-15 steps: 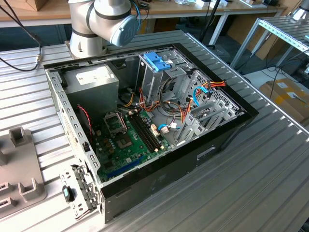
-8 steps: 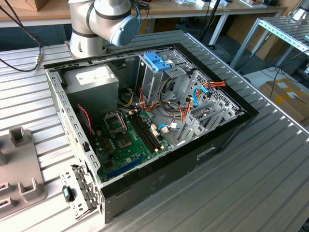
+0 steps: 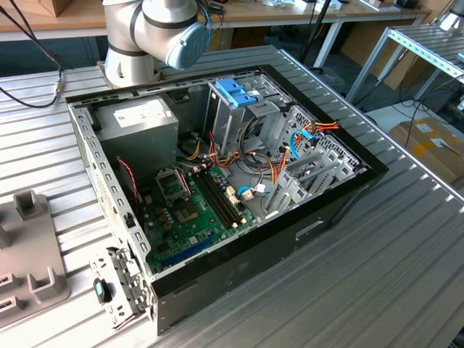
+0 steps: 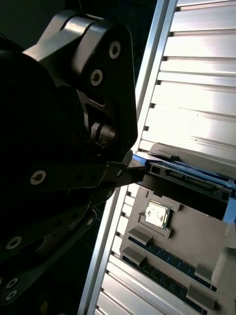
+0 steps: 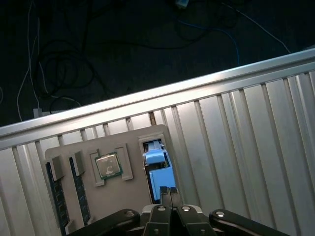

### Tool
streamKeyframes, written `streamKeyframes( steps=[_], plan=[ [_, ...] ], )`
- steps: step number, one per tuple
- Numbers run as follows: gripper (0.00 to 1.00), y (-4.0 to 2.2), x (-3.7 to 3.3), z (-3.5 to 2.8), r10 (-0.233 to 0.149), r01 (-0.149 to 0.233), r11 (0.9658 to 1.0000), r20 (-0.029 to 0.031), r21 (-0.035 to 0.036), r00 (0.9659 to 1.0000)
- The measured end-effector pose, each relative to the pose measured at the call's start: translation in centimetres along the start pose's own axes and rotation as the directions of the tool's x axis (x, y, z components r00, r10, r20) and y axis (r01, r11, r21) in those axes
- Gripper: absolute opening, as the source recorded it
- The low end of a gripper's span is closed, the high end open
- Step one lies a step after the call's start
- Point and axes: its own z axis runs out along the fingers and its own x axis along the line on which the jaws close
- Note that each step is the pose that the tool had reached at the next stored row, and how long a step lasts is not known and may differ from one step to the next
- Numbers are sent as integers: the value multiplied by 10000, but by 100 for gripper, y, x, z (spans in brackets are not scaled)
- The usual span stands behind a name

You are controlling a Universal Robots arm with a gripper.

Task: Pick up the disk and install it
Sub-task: 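Pick up the disk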

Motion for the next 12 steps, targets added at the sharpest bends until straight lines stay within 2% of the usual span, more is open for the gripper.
streamKeyframes(
  steps=[4,12],
  plan=[
    [11,-78,-6,1,-2,1,10000,-54,-21,10000],
    [11,-158,32,11,-1,1,10000,-62,-20,10000]
  ],
)
